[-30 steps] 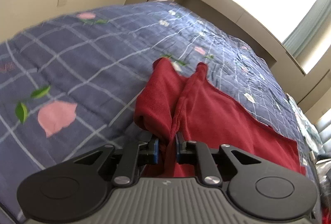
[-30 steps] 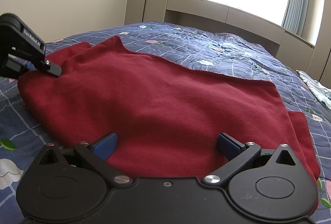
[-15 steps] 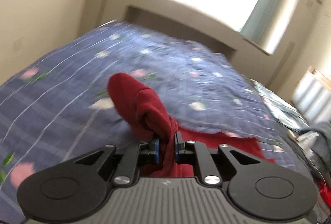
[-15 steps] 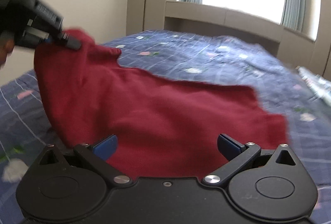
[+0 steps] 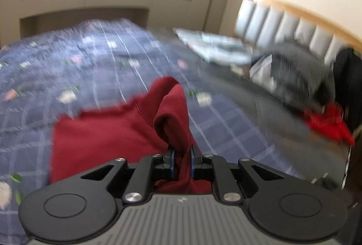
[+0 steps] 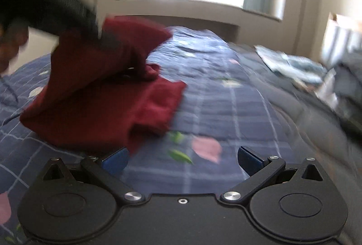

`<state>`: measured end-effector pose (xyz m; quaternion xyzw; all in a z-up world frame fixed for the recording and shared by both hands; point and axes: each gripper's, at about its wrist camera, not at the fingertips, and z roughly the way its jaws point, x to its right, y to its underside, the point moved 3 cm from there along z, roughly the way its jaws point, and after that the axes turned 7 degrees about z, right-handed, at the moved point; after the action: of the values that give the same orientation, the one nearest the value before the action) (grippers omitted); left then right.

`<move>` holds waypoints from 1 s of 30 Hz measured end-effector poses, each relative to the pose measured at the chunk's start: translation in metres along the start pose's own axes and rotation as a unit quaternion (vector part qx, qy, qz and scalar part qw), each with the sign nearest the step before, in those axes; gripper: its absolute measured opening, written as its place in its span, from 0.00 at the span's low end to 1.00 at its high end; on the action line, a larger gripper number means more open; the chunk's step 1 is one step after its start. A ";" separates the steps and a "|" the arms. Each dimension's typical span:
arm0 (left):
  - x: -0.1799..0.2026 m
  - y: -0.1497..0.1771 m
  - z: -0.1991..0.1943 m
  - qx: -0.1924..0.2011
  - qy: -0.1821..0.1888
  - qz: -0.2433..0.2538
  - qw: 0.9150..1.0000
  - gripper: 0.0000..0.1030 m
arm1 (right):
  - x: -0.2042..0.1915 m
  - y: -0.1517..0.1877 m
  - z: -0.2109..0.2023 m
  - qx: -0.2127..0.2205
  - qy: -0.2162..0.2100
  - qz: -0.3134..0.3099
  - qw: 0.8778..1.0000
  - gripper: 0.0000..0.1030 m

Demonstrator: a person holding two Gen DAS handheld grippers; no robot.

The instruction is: Fold small clothes

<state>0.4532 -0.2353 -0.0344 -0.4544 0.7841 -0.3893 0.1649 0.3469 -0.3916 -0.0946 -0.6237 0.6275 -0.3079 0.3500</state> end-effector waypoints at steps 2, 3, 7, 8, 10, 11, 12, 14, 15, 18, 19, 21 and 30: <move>0.012 0.012 0.013 -0.022 -0.003 0.009 1.000 0.12 | 0.016 0.008 -0.003 -0.005 -0.002 0.033 0.999 1.00; 0.016 0.017 0.016 -0.028 -0.004 0.013 1.000 0.13 | 0.022 0.011 -0.005 -0.007 -0.004 0.044 0.999 1.00; 0.015 0.031 0.016 -0.036 0.007 0.008 0.999 0.24 | 0.037 0.018 -0.006 -0.008 -0.001 0.075 0.997 1.00; 0.013 0.033 0.013 -0.036 0.018 0.000 0.999 0.29 | 0.040 0.019 -0.006 -0.008 0.001 0.081 0.997 1.00; 0.008 0.033 0.012 -0.039 0.047 -0.025 0.998 0.58 | 0.044 0.020 -0.004 -0.007 0.005 0.091 0.996 1.00; 0.005 0.032 0.012 -0.038 0.058 -0.035 0.997 0.61 | 0.045 0.019 -0.002 -0.006 0.007 0.096 0.995 1.00; 0.004 0.033 0.009 -0.036 0.063 -0.038 0.997 0.63 | 0.046 0.018 -0.001 -0.004 0.010 0.101 0.995 1.00; 0.002 0.036 0.002 -0.032 0.064 -0.040 0.997 0.67 | 0.048 0.017 -0.001 0.000 0.014 0.106 0.994 1.00; -0.001 0.037 -0.002 -0.029 0.058 -0.044 0.997 0.74 | 0.048 0.017 -0.001 0.001 0.015 0.107 0.994 1.00; -0.016 0.043 -0.023 0.001 0.027 -0.063 0.998 0.87 | 0.047 0.014 -0.001 0.003 0.009 0.106 0.994 1.00; -0.023 0.045 -0.030 0.012 0.011 -0.071 0.997 0.92 | 0.047 0.012 0.000 0.005 0.004 0.108 0.994 1.00; -0.039 0.052 -0.042 0.025 -0.029 -0.086 0.996 0.97 | 0.047 0.005 0.004 0.008 -0.010 0.120 0.993 1.00; -0.103 0.090 -0.045 -0.005 -0.133 -0.193 0.972 0.99 | 0.029 -0.045 0.054 -0.007 -0.151 0.251 0.956 0.94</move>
<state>0.4282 -0.1021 -0.0843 -0.6457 0.6546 -0.3458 0.1870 0.4181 -0.4194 -0.0897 -0.4880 0.7058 -0.1079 0.5020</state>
